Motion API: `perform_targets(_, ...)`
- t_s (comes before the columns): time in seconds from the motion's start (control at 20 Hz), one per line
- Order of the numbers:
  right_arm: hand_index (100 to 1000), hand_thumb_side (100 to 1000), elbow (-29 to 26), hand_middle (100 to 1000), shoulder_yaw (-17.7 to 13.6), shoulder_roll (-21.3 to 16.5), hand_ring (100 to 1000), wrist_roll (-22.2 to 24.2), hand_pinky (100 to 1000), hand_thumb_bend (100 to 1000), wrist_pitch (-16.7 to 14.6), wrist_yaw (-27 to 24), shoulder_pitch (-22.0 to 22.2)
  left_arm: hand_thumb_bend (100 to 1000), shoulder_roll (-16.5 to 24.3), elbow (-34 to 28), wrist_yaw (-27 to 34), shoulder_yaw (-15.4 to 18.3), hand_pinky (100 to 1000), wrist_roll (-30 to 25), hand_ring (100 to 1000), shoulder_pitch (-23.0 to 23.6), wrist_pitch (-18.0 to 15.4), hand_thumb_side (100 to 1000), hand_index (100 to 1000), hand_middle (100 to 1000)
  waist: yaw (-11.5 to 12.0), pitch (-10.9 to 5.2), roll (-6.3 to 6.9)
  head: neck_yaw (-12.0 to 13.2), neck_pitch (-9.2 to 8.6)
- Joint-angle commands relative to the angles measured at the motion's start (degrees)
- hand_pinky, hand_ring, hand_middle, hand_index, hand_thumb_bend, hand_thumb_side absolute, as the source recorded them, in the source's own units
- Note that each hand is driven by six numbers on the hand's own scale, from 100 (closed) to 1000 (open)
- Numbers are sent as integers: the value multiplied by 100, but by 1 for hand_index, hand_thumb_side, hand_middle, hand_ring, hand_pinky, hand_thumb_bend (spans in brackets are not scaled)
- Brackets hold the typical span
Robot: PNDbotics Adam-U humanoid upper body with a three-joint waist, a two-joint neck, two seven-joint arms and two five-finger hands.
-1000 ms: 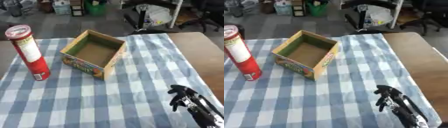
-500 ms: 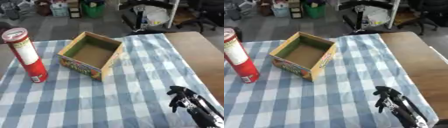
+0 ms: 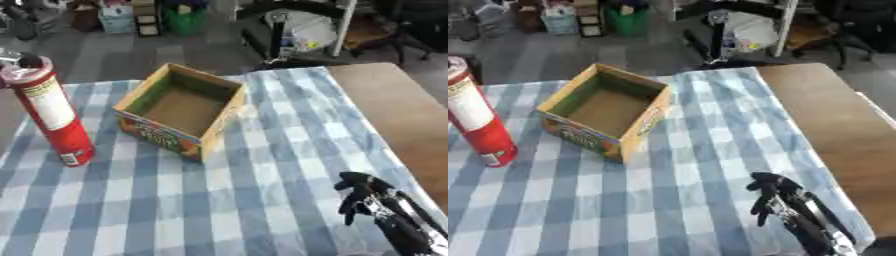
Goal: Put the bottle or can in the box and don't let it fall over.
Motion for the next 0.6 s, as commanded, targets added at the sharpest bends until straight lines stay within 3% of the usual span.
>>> perform_targets(0.05, 811, 607, -66, 664, 1, -76, 495, 17, 370, 100, -9, -44, -62, 681, 48, 138, -215, 91, 768, -1762, 869, -142, -1738, 667, 921, 872, -18, -55, 5, 7, -63)
perform_targets(0.6, 811, 608, -72, 664, 4, -63, 494, 11, 370, 100, -8, -60, -89, 630, -179, 478, -730, 191, 771, -1739, 882, -141, -1678, 666, 923, 887, -60, -30, -5, 5, -78)
